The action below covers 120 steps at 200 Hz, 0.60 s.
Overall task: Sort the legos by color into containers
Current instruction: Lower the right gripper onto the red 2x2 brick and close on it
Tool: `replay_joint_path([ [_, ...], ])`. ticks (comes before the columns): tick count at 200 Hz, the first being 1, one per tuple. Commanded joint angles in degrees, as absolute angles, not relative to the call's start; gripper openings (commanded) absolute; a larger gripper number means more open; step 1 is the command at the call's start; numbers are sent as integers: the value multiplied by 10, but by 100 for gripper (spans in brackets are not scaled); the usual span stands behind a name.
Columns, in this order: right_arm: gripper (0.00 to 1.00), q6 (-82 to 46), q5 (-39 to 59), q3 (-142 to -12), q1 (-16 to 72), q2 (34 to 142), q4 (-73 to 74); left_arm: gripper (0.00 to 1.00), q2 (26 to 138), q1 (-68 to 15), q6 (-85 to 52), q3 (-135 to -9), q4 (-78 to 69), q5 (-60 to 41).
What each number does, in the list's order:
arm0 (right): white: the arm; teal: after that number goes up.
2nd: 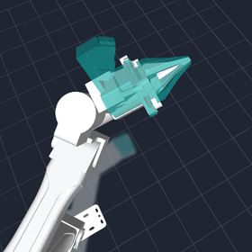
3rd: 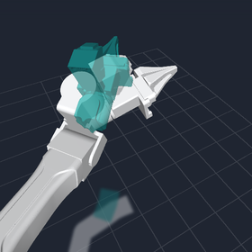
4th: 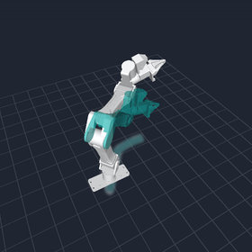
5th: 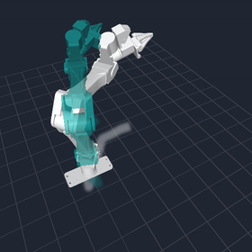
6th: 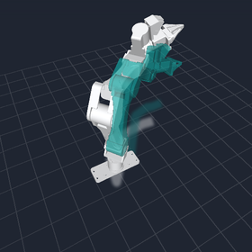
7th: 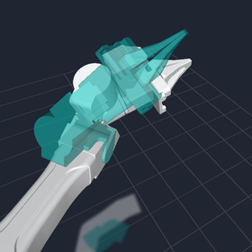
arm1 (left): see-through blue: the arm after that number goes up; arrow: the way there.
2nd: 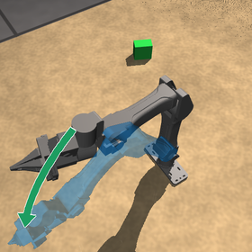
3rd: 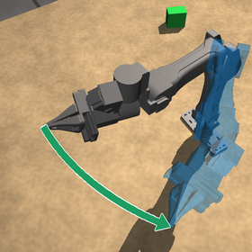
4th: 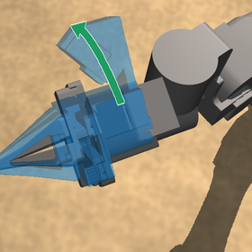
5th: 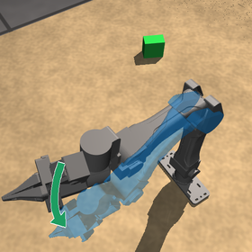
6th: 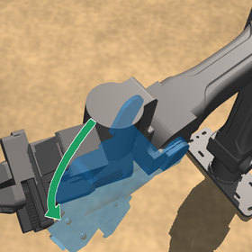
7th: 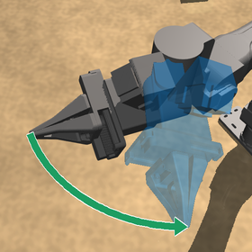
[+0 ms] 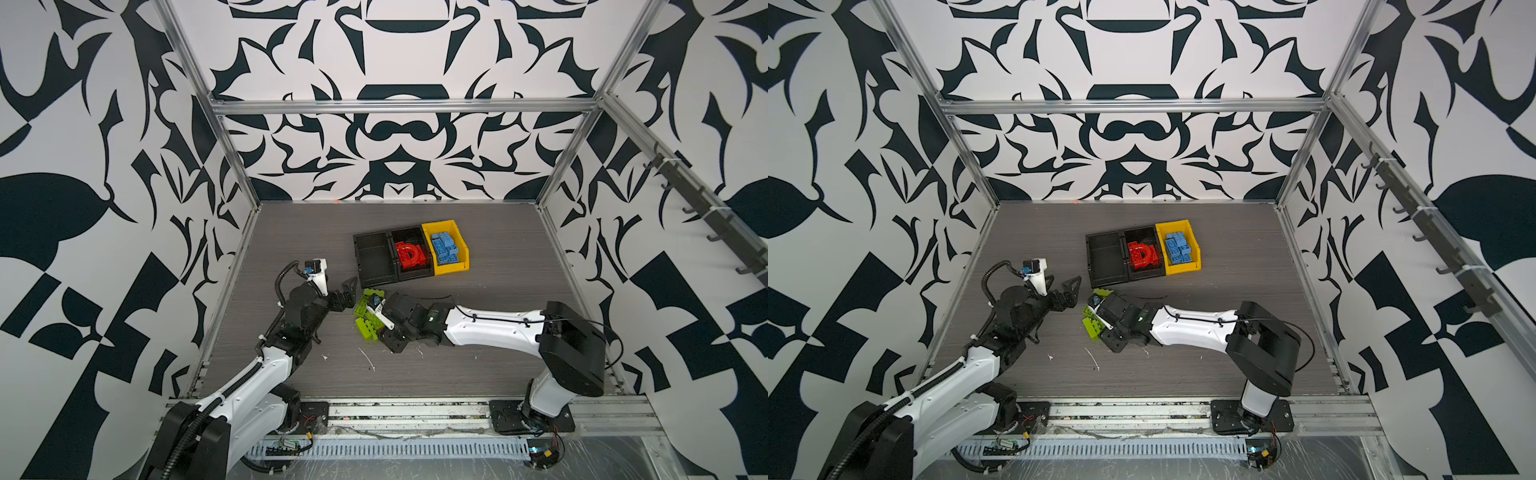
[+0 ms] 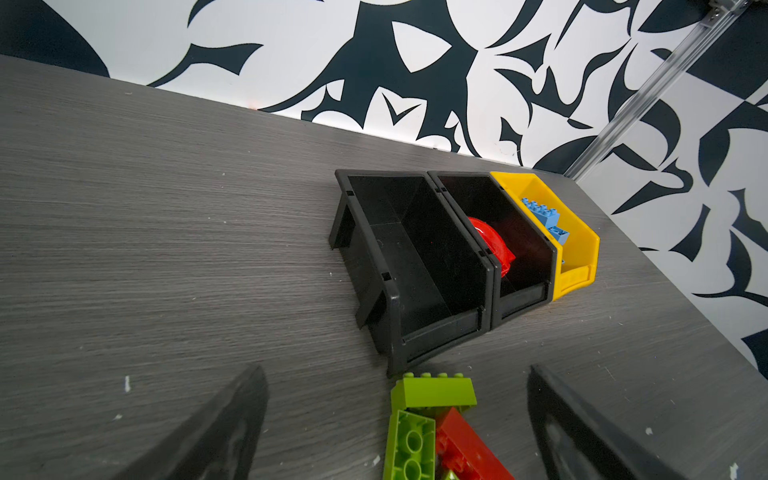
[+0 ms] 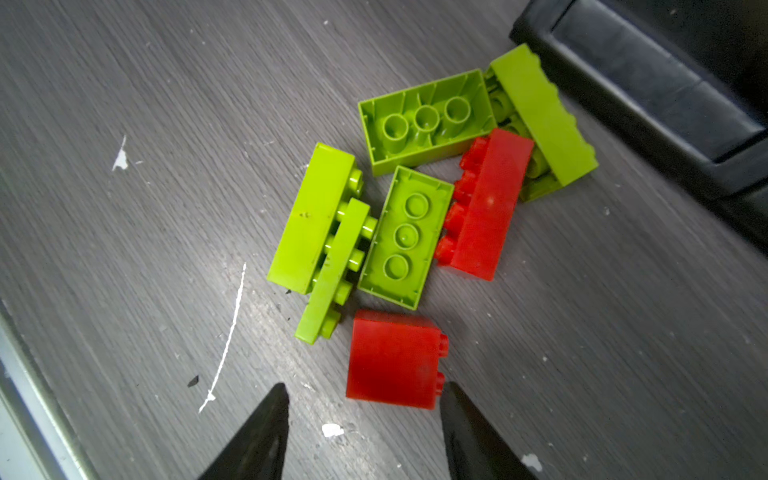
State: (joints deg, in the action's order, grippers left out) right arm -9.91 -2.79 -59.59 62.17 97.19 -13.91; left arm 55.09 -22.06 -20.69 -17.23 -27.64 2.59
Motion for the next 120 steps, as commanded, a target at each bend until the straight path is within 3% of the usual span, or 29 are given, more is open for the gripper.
replay_joint_path([
  [1, 61, -98, -45, -604, 624, 975, -127, 100, 541, -218, -211, -167, -274, 33],
  [120, 61, -99, -64, -621, 624, 1022, -131, 100, 536, -218, -210, -165, -276, 27],
])
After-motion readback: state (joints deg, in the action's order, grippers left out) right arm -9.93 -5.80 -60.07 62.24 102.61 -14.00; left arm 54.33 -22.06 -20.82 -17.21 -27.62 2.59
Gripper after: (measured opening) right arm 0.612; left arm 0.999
